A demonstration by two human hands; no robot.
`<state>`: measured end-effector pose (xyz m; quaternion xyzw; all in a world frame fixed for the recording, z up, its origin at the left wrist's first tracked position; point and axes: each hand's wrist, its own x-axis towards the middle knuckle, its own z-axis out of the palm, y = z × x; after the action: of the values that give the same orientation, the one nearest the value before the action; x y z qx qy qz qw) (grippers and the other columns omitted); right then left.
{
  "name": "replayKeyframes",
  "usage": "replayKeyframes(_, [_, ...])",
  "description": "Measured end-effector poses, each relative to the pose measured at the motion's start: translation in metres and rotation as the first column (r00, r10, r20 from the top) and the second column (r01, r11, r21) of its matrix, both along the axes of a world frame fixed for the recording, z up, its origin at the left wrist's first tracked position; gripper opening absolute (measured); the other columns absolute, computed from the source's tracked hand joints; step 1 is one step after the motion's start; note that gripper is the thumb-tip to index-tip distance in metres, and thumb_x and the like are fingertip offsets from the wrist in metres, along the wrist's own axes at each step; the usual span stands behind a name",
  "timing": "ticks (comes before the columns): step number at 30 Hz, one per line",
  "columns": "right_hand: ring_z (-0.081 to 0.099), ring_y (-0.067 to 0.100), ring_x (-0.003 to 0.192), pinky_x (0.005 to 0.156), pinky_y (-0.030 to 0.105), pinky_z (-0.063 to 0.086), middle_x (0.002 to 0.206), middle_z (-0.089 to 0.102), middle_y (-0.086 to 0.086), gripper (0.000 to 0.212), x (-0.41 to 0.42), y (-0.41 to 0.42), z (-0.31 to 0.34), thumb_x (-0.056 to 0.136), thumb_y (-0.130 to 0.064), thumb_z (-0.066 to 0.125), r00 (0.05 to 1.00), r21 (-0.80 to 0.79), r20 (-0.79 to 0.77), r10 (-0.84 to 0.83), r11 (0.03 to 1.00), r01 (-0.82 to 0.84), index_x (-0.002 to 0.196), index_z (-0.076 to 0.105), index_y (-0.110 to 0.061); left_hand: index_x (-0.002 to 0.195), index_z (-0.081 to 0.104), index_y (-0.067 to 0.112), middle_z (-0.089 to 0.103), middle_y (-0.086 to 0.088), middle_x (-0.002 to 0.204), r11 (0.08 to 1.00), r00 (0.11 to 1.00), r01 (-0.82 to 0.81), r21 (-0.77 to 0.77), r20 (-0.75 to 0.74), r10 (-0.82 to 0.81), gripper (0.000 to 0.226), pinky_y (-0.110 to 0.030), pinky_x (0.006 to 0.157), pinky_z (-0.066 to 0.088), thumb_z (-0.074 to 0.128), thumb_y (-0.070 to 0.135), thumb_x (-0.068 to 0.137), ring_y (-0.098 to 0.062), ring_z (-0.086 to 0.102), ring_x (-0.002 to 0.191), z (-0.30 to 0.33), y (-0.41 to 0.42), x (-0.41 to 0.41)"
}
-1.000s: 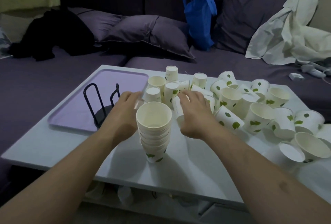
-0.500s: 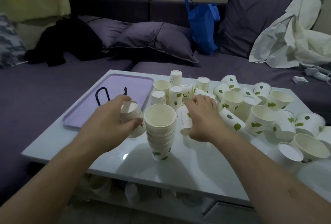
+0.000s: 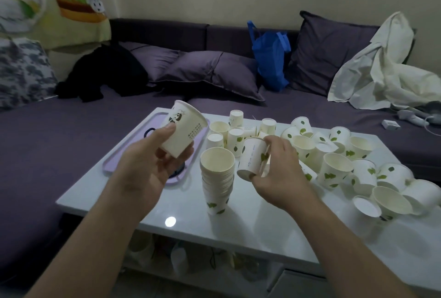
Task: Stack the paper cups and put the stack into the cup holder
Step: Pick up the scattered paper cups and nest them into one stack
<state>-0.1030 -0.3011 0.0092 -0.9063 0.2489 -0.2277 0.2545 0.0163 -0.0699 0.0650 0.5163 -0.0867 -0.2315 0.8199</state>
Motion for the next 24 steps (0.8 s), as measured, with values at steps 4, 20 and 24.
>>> replayKeyframes(4, [0.033,0.015,0.137,0.114,0.034,0.037,0.143,0.038,-0.010,0.093,-0.004,0.002,0.002,0.079,-0.050,0.088,0.999,0.025,0.026,-0.025,0.999,0.024,0.150,0.033,-0.027,0.133,0.068,0.015,0.077,-0.006,0.122,0.991,0.978,0.077,0.110,0.183,-0.097,0.052,-0.036,0.096,0.052,0.076,0.031,0.085,-0.023,0.071,0.113,-0.009,-0.005,-0.004])
replayKeyframes(20, [0.040,0.012,0.130,0.104,0.029,0.038,0.138,0.042,-0.011,0.092,0.002,-0.009,0.002,0.076,-0.056,0.088,0.994,0.009,0.102,-0.026,1.000,0.026,0.147,0.038,-0.027,0.124,0.062,0.040,0.072,0.018,0.125,0.870,0.853,-0.054,0.491,0.476,-0.216,0.058,-0.043,0.112,0.050,0.087,0.043,0.072,-0.010,0.065,0.124,-0.026,-0.038,-0.011])
replayKeyframes(24, [0.044,0.012,0.124,0.104,0.030,0.043,0.136,0.042,-0.010,0.092,-0.001,-0.010,0.012,0.073,-0.054,0.092,0.982,0.032,0.187,-0.029,0.999,0.024,0.144,0.040,-0.026,0.136,0.051,0.036,0.063,0.015,0.134,0.782,0.855,-0.020,0.623,0.416,-0.309,0.068,-0.041,0.111,0.050,0.089,0.027,0.080,-0.016,0.059,0.129,-0.031,-0.040,-0.011])
